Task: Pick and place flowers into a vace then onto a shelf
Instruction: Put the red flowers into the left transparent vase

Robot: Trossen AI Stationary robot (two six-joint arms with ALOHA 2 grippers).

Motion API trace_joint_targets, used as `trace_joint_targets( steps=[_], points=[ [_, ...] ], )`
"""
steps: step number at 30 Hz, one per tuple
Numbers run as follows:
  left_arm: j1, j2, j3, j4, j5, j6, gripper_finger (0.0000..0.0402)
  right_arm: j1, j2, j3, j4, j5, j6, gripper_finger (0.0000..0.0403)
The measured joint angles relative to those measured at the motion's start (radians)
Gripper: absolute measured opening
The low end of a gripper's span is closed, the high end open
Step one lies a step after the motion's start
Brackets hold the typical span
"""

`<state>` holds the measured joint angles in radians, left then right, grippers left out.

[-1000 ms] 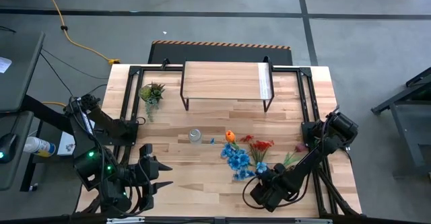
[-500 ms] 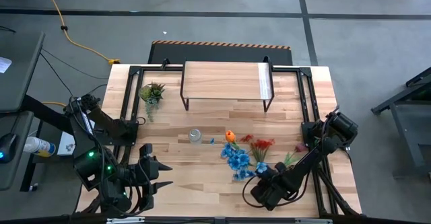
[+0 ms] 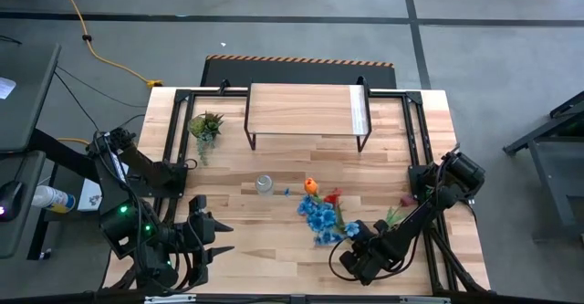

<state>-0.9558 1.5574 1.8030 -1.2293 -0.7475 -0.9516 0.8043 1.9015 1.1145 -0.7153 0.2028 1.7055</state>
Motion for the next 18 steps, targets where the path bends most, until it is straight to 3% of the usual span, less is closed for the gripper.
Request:
trace_joint_targets(
  steps=[18],
  points=[
    [0.000,0.000,0.000,-0.001,0.005,0.000,0.0220,-0.023,0.001,0.000,-0.159,-0.041,0.070,0.0003]
  ],
)
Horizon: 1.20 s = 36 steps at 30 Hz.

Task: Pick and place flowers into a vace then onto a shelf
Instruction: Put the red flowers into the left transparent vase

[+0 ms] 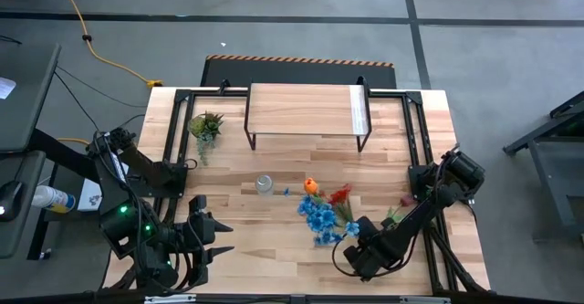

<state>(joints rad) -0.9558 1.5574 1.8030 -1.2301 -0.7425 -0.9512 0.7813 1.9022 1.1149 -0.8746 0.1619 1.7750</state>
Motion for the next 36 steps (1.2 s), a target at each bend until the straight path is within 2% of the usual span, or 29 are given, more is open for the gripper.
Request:
trace_joint_targets(
  steps=[20,36],
  points=[
    [0.000,0.000,0.000,0.000,0.022,0.000,0.0220,-0.062,-0.009,-0.007,-0.286,-0.023,0.047,0.0001],
    [0.000,0.000,0.000,0.000,0.021,0.000,0.0220,-0.070,-0.246,-0.005,-0.508,0.012,0.051,0.0000]
  ],
)
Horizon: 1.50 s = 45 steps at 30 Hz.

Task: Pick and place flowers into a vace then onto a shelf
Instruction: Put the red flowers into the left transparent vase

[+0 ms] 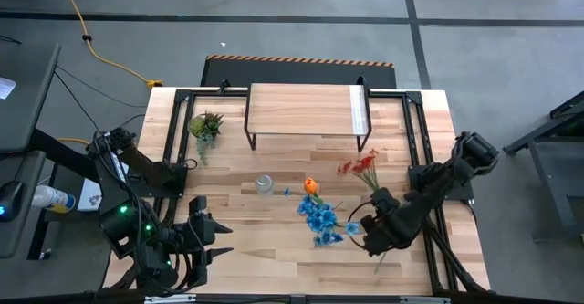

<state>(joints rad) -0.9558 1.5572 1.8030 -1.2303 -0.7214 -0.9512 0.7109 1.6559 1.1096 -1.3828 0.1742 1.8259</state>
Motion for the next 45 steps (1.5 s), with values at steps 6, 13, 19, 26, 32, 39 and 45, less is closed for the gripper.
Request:
trace_joint_targets(
  steps=[6,13,19,26,32,39,45],
  points=[
    [0.000,0.000,0.000,0.000,-0.003,0.000,0.0220,0.000,-0.099,0.002,-0.035,0.017,-0.008,0.0000],
    [0.000,0.000,0.000,0.003,-0.006,0.000,0.0220,-0.005,-0.126,0.002,-0.058,0.027,-0.008,0.0000],
    [0.000,0.000,0.000,0.004,-0.006,0.000,0.0220,-0.036,-0.125,0.003,0.046,0.068,-0.025,0.0000],
    [0.000,0.000,0.000,0.010,-0.005,-0.001,0.0220,-0.081,-0.119,0.004,0.060,0.113,-0.062,0.0000],
    [0.000,0.000,0.000,0.013,-0.002,-0.001,0.0220,-0.092,-0.124,0.004,0.018,0.111,-0.064,0.0000],
    [0.000,0.000,0.000,0.008,-0.001,-0.001,0.0220,-0.103,-0.178,0.004,-0.002,0.106,-0.061,0.0000],
    [0.000,0.000,0.000,0.007,-0.001,-0.001,0.0220,-0.084,-0.278,0.004,-0.023,0.066,-0.070,0.0000]
  ],
)
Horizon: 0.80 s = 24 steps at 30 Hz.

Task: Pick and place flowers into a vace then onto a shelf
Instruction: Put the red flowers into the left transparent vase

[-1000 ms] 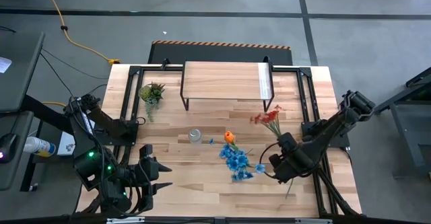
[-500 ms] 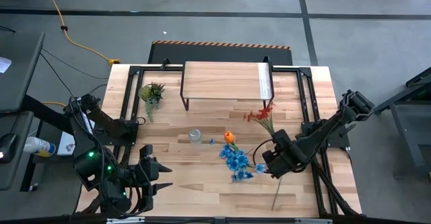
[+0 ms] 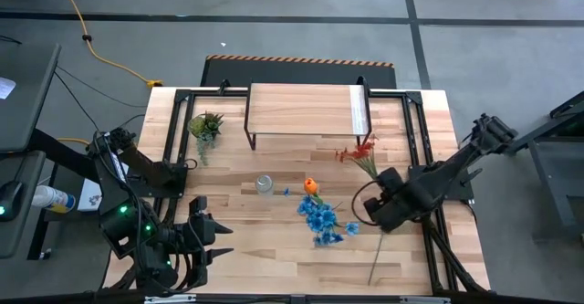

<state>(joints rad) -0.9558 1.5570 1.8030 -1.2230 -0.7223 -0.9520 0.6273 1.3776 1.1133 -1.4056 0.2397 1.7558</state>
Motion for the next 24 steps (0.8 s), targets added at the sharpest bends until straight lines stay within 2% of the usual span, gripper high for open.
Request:
trace_joint_targets(
  steps=[7,24],
  points=[
    [0.000,0.000,0.000,-0.001,-0.001,0.000,0.0220,0.085,-0.130,0.000,-0.039,-0.079,0.050,0.0000],
    [0.000,0.000,0.000,0.009,-0.099,-0.004,0.0220,0.246,-0.305,0.000,0.060,-0.139,0.065,0.0000]
  ],
)
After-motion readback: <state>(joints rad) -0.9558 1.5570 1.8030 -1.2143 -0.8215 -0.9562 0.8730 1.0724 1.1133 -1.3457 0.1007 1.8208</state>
